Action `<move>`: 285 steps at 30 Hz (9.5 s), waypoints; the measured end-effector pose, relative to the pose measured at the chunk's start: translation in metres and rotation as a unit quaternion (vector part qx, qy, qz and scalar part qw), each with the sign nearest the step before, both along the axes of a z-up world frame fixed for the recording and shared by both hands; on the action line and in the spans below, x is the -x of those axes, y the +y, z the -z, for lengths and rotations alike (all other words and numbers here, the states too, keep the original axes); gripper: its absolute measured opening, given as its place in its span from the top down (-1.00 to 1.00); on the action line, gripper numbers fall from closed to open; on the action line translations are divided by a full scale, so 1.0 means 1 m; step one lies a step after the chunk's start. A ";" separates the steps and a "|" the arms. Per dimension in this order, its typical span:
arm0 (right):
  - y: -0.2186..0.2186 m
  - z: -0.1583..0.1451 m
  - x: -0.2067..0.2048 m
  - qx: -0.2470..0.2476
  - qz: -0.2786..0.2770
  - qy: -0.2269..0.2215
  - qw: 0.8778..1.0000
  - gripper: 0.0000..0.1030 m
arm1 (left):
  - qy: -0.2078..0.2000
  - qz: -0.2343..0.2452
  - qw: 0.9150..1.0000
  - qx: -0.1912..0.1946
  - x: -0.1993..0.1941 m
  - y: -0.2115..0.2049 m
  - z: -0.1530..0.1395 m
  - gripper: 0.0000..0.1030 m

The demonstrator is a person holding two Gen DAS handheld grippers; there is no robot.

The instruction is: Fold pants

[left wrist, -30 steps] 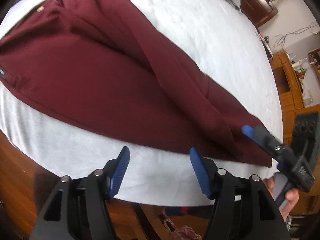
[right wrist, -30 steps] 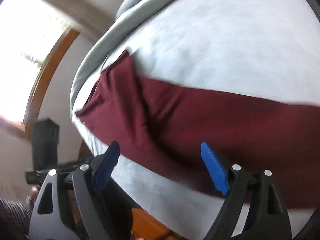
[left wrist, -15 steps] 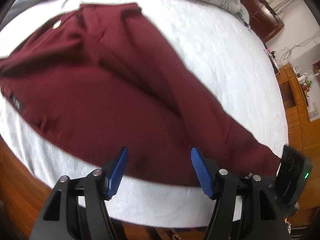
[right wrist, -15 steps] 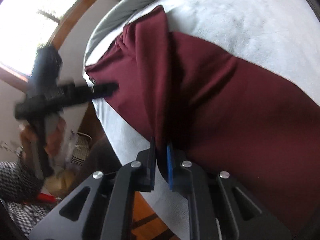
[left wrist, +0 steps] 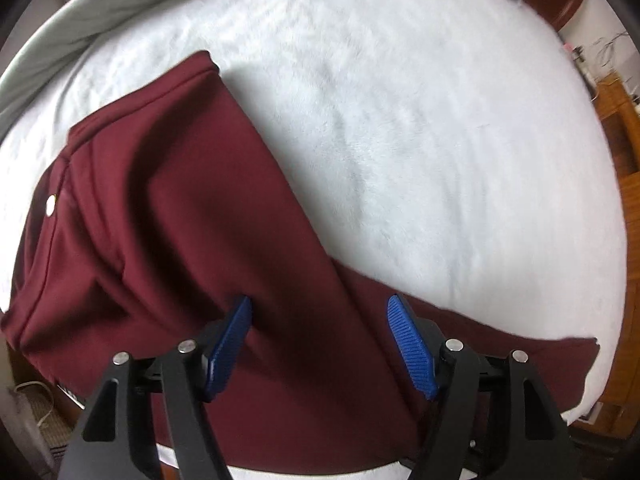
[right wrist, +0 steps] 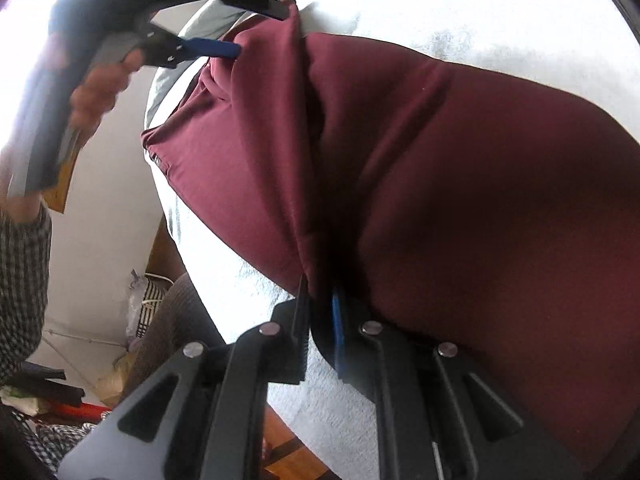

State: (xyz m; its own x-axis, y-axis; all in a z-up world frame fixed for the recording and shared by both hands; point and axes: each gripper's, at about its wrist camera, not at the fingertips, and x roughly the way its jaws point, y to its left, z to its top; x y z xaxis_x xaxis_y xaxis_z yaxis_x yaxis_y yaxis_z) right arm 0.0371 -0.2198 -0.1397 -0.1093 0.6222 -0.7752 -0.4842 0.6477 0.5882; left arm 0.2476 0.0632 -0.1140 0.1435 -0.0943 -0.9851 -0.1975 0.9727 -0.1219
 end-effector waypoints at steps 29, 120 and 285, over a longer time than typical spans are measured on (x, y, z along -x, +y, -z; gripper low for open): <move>-0.024 0.005 -0.017 -0.041 0.019 0.039 0.998 0.85 | 0.151 -0.016 0.986 -0.073 -0.116 0.009 0.033 0.76; -0.291 -0.012 0.040 0.007 0.381 0.064 0.922 -0.48 | -0.145 0.061 0.985 0.071 0.081 -0.108 0.035 -0.38; -0.176 -0.026 0.001 0.173 0.254 -0.073 0.949 -0.47 | -0.105 0.062 0.992 0.036 0.112 -0.143 0.006 -0.01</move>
State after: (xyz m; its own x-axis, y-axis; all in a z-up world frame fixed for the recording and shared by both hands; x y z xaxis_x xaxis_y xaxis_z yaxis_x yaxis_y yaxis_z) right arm 0.0362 -0.3958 -0.1136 0.2611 0.2716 -0.9263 -0.1183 0.9614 0.2485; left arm 0.1359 -0.0801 -0.1201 0.3271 -0.1921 -0.9253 -0.0405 0.9754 -0.2168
